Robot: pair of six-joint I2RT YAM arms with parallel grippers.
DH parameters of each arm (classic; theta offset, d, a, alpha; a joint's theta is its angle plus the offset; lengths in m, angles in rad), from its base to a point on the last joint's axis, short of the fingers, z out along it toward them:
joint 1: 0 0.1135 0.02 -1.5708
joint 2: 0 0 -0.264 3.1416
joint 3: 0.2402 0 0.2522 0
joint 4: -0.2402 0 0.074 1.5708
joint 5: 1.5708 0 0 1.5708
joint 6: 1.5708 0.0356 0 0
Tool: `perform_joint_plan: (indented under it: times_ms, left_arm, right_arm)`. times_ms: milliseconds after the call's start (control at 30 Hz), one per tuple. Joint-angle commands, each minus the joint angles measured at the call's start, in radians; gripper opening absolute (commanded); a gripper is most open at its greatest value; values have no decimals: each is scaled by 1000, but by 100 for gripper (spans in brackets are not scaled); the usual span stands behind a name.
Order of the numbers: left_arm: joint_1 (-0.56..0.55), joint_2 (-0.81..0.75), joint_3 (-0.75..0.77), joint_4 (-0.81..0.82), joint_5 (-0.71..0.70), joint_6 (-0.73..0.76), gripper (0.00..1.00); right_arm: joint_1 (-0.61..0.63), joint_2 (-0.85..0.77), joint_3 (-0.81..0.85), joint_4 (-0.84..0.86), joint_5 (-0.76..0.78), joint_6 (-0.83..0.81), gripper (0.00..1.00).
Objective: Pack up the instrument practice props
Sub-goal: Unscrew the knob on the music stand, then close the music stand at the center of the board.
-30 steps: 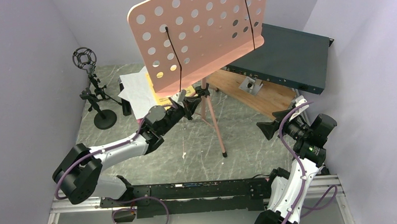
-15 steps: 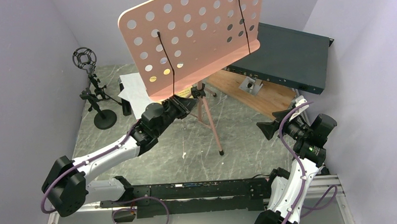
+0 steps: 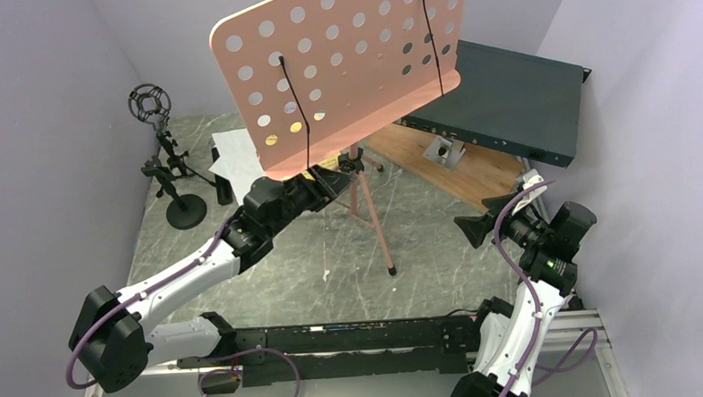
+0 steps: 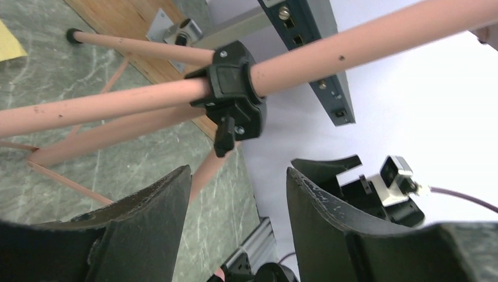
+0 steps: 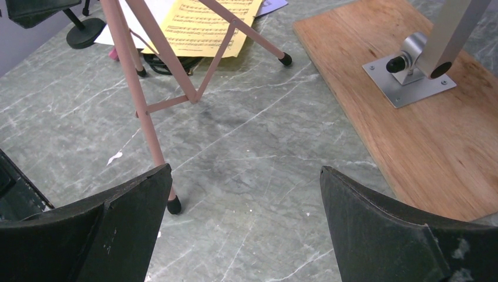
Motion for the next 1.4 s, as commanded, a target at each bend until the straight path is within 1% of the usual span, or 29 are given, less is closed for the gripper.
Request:
perform_joint_plan:
  times_ms: [0,67,133,233,300,367,433,533,600,633,667,700,733,800,867,900,1000,1033,1100,1200,1300,1367]
  left_arm:
    - [38,-50,-41,31,158,18,66]
    - [62,-61,-86,63,231,60,69]
    - [88,-71,-107,65,314,151,73]
    - [131,-85,-102,-22,439,351,78]
    - [146,-95,-82,-121,473,478,81]
    - [152,-103,-58,-244,462,602,83]
    - [152,-122,-47,-309,421,737,83]
    - [152,-164,-66,-314,362,875,84]
    - [152,-194,-88,-287,330,953,85]
    - [152,-209,-97,-270,315,979,86]
    - [152,-223,-105,-256,300,1002,91]
    - [152,-236,-111,-243,273,1018,96]
    - [154,-246,-120,-225,243,1032,99]
    - [166,-257,-144,-182,209,1065,100]
    - [195,-249,-163,-128,203,1078,100]
    - [218,-237,-165,-104,225,1076,99]
    - [290,-172,-169,1,330,1042,99]
    - [308,-146,-166,31,375,1034,99]
    - [327,-94,-149,69,422,1033,99]
    - [333,-18,-107,75,464,1055,99]
    - [335,41,-64,65,501,1075,99]
    - [336,73,-45,64,508,1082,98]
  right_arm:
    - [7,-5,-1,17,-25,-24,100]
    - [7,-5,-1,17,-26,-25,100]
    - [6,-5,0,17,-27,-23,100]
    - [7,-6,-2,18,-28,-23,99]
    - [6,-8,-2,18,-29,-22,100]
    - [6,-8,-2,19,-33,-18,100]
    - [7,-7,-3,19,-42,-14,100]
    - [7,8,7,6,-72,-18,99]
    - [12,29,28,-24,-85,-39,99]
    - [22,44,46,-64,-83,-84,99]
    - [36,64,69,-132,-75,-154,99]
    - [53,86,87,-170,-63,-180,99]
    - [75,115,107,-211,-56,-230,99]
    - [130,172,158,-301,-43,-304,99]
    - [209,218,209,-339,-22,-326,99]
    - [257,234,229,-328,0,-309,99]
    - [450,255,248,-193,128,-191,99]
    - [518,263,249,-151,176,-166,99]
    - [646,295,250,-94,231,-136,99]
    - [736,349,235,6,242,-91,99]
    - [811,378,175,186,263,-27,99]
    - [858,390,136,292,276,-13,99]
